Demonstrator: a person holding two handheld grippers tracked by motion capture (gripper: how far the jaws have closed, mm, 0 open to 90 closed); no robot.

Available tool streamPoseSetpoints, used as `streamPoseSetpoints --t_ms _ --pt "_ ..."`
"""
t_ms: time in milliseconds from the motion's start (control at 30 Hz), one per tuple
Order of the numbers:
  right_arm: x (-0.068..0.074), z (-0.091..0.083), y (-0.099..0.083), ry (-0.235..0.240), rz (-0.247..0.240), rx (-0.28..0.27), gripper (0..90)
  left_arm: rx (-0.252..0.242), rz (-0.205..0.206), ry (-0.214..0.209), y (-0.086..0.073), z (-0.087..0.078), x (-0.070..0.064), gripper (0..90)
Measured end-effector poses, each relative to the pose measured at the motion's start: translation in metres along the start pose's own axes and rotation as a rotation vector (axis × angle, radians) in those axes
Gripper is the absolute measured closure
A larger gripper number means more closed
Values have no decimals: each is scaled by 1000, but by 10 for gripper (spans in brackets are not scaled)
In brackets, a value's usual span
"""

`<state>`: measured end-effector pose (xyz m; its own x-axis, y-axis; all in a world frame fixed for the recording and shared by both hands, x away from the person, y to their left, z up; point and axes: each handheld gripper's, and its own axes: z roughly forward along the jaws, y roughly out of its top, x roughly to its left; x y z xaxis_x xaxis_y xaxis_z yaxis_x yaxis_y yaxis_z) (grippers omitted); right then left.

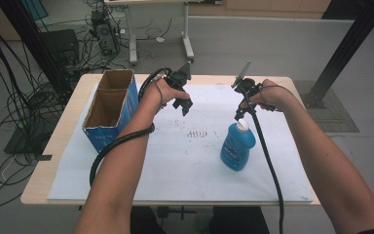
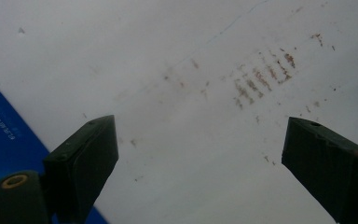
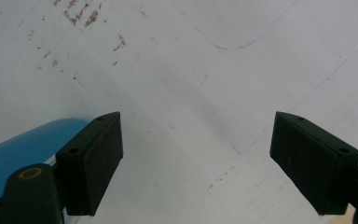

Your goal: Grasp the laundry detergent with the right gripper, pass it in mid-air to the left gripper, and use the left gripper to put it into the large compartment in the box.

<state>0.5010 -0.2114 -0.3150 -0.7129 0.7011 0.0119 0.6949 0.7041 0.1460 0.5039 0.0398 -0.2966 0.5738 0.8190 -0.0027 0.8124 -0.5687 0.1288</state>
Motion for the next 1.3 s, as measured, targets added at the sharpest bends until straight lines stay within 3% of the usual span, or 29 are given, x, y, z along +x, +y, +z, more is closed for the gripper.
streamPoseSetpoints --t_ms 267,633,1033,1300 --pt "-1 4 4 -6 -23 8 168 -6 -7 3 3 -2 1 110" --pt "-6 2 -2 4 2 -4 168 2 -4 6 0 -6 3 112" --pt "-16 -4 -14 -7 20 2 166 3 -19 14 -17 -14 15 112" --pt "-21 -11 -27 11 44 -12 165 -5 -34 17 -34 -20 21 112"
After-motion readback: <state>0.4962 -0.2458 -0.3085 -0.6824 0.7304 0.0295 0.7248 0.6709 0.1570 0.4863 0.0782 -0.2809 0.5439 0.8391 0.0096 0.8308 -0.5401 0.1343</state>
